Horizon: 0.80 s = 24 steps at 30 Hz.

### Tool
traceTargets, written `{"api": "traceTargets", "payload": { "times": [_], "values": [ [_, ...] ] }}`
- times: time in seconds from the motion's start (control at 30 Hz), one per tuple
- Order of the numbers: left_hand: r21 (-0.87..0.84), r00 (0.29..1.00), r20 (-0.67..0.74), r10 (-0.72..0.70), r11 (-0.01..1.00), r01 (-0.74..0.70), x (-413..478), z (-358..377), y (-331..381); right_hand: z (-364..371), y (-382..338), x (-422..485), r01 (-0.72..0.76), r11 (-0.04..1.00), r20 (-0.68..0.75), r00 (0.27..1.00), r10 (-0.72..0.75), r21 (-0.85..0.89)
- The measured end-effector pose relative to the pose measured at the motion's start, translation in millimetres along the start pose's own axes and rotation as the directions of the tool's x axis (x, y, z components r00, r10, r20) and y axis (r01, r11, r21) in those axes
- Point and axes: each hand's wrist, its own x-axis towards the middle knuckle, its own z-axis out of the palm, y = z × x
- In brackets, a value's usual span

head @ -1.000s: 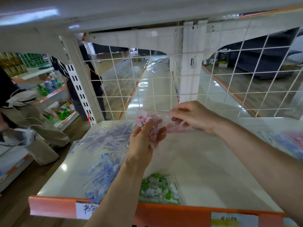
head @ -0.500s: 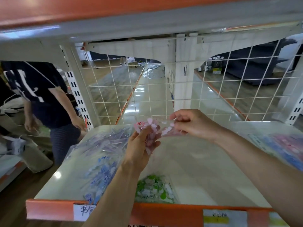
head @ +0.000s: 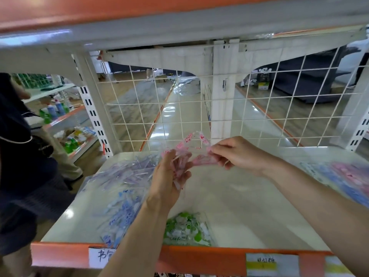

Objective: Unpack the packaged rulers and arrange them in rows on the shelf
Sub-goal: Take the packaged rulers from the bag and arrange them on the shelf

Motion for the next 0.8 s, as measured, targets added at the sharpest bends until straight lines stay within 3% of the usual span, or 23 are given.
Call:
{"api": "traceTargets", "payload": {
  "times": [0.1,0.2,0.4,0.6,0.8],
  "values": [
    [-0.054,1.000,0.031,0.002,0.999,0.000,-1.2,-0.3,2.3,3.7,2.6,6.1,-0.001,0.997,-0.048,0.999,-0.002,-0.075],
    [0.012,0.999,-0.040,0.010,1.000,-0.009,-0.8,-1.5,1.2,5.5,5.5,10.7,0.080,0.969,-0.060,0.994,-0.096,-0.232],
    [0.016,0.997,-0.078,0.008,1.000,-0.006,1.4,-1.9,0.7,7.2,8.2,14.3,0.148,0.773,-0.082,0.965,-0.250,-0.617],
    [0.065,0.979,-0.198,0.052,0.997,-0.040,4.7,-4.2,-2.4,-10.5,21.3,36.7,-0.031,0.870,-0.219,0.971,-0.090,-0.492],
    [0.098,0.965,-0.246,0.087,0.993,-0.065,7.7,-5.3,-3.4,-13.2,34.1,51.7,-0.170,0.817,-0.203,0.977,0.066,-0.551]
  ]
}}
